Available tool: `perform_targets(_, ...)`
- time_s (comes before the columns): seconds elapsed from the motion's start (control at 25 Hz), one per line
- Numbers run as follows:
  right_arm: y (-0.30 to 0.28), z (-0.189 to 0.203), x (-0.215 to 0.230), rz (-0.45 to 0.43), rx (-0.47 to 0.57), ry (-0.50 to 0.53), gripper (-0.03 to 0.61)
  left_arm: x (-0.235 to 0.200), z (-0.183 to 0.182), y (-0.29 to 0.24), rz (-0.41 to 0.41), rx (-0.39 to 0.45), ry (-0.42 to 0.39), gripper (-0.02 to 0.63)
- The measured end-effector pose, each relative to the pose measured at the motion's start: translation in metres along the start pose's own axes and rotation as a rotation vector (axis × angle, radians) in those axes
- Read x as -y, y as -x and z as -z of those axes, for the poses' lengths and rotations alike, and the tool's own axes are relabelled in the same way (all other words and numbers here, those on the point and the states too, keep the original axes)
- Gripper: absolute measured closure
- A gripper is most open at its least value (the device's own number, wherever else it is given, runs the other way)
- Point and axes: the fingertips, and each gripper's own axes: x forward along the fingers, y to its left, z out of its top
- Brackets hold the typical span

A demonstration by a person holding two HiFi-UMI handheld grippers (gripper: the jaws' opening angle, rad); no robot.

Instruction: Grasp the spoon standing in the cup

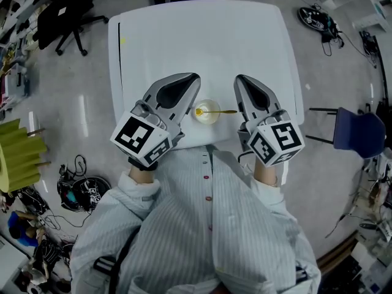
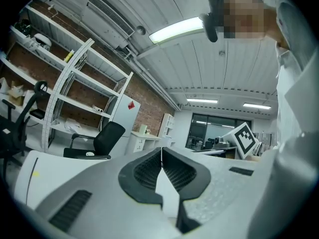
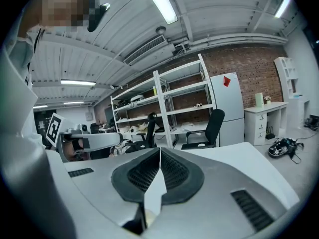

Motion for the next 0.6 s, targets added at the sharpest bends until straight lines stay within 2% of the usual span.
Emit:
perform_targets(0.48,0.014,0.021,-0.001,0.009,-0.033,-0.048,0.565,0.008,0.016,0.003,0.019,-0.034,0.011,0.6)
perform_targets(0.6,0.015,0.029,-0.003,0.007,-0.046,-0.064,0.532,0.008,0.02,0.004,0.019,-0.038,0.019,0.599)
